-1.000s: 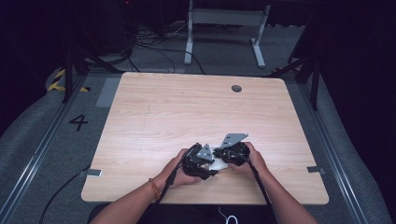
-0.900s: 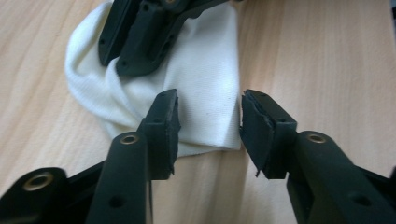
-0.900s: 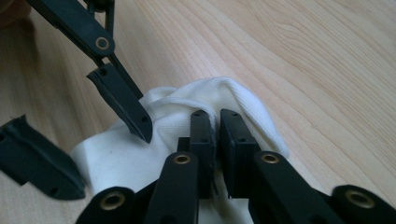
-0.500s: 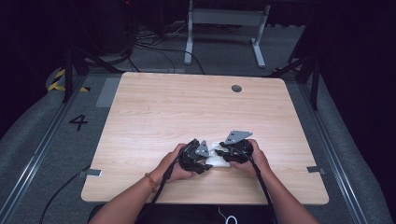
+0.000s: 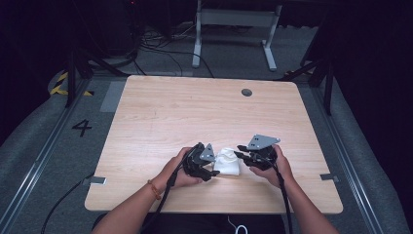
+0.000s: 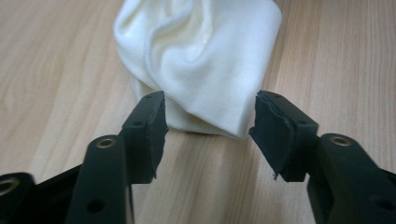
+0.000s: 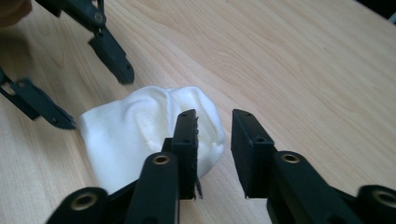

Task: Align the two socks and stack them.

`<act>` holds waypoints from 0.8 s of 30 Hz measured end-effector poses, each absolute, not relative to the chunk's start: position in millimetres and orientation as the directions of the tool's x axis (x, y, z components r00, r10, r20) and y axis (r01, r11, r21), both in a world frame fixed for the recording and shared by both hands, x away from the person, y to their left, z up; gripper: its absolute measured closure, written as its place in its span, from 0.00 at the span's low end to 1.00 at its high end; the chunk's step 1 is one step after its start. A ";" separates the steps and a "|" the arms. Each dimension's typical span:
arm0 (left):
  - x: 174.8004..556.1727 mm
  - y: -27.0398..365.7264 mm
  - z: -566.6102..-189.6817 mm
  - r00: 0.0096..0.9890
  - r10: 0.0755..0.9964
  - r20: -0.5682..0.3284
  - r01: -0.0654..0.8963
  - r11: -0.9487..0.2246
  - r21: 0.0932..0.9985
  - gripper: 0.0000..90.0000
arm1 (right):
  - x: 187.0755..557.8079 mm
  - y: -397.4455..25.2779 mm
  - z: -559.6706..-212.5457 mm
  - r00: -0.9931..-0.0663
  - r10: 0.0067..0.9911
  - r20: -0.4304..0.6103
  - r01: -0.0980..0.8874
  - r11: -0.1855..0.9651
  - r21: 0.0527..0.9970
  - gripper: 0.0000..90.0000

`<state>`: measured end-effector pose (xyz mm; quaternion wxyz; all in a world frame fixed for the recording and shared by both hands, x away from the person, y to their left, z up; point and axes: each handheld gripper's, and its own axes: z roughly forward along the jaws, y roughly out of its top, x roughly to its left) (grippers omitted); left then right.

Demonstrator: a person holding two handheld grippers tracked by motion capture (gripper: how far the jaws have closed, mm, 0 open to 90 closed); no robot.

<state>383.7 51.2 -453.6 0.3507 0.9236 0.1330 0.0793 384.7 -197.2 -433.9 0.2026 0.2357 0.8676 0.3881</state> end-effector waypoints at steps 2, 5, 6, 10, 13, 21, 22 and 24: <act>384.4 54.3 -451.3 0.949 0.311 0.047 0.195 -0.702 0.685 0.45 | 383.4 -198.1 -432.6 -0.811 0.560 -0.171 0.242 0.586 0.773 0.88; 387.3 55.2 -448.8 0.939 0.341 0.046 0.213 -0.680 0.701 0.44 | 382.8 -197.3 -433.2 -0.823 0.543 -0.164 0.234 0.589 0.774 0.86; 388.5 54.1 -448.6 0.938 0.343 0.041 0.216 -0.674 0.707 0.44 | 382.9 -196.5 -434.0 -0.830 0.534 -0.160 0.233 0.593 0.771 0.83; 389.4 46.7 -453.5 0.944 0.327 0.042 0.209 -0.692 0.691 0.45 | 382.7 -192.3 -439.4 -0.860 0.497 -0.118 0.249 0.610 0.752 0.73; 391.5 40.3 -462.0 0.937 0.346 0.053 0.227 -0.715 0.662 0.45 | 385.6 -186.0 -453.2 -0.863 0.489 -0.128 0.265 0.654 0.708 0.79; 407.6 39.3 -468.0 0.927 0.371 0.064 0.242 -0.717 0.653 0.46 | 399.3 -184.6 -470.2 -0.844 0.531 -0.073 0.329 0.620 0.712 0.88; 410.5 39.3 -467.7 0.926 0.373 0.060 0.247 -0.719 0.650 0.46 | 401.1 -184.4 -471.0 -0.842 0.534 -0.072 0.330 0.617 0.714 0.88; 415.9 39.4 -467.7 0.922 0.382 0.060 0.254 -0.716 0.651 0.45 | 404.6 -184.2 -471.6 -0.836 0.544 -0.072 0.336 0.610 0.717 0.88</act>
